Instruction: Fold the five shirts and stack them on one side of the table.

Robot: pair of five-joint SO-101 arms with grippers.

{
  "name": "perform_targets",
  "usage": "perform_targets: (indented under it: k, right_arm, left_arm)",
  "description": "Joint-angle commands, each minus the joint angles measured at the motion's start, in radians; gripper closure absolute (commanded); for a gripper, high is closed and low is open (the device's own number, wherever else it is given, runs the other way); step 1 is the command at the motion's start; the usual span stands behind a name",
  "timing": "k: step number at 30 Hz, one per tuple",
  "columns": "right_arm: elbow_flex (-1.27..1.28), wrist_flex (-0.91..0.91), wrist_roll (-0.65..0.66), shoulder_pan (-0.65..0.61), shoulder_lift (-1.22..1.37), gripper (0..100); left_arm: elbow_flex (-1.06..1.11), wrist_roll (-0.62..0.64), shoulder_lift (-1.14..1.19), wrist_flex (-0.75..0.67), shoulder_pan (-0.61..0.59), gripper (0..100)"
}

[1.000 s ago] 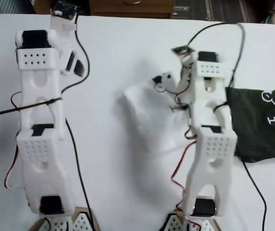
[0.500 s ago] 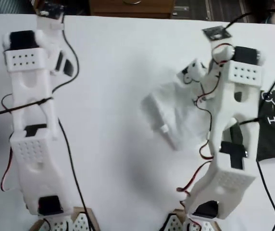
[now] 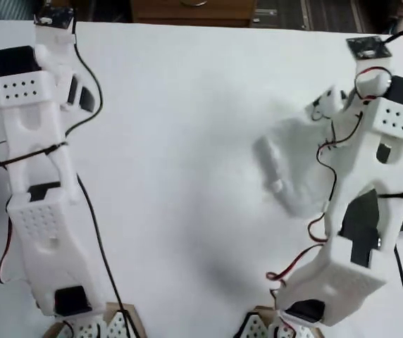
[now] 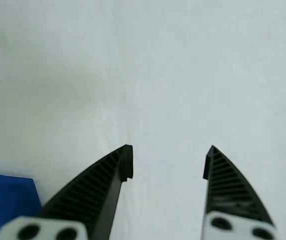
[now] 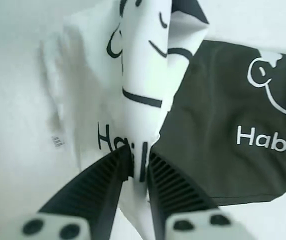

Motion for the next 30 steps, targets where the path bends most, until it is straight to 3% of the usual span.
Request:
perform_targets:
  k: [1, 16, 30]
  right_arm:
    - [-0.017, 0.005, 0.009, 0.008, -0.130, 97.9]
    - [-0.017, -0.018, 0.100, 0.200, -0.176, 97.9]
    - [-0.095, -0.059, 0.103, 0.320, -0.137, 97.9]
  left_arm:
    - [-0.005, -0.009, -0.072, 0.015, -0.002, 75]
    - [-0.004, -0.011, -0.071, 0.015, -0.003, 75]
    - [-0.004, -0.011, -0.071, 0.015, -0.006, 75]
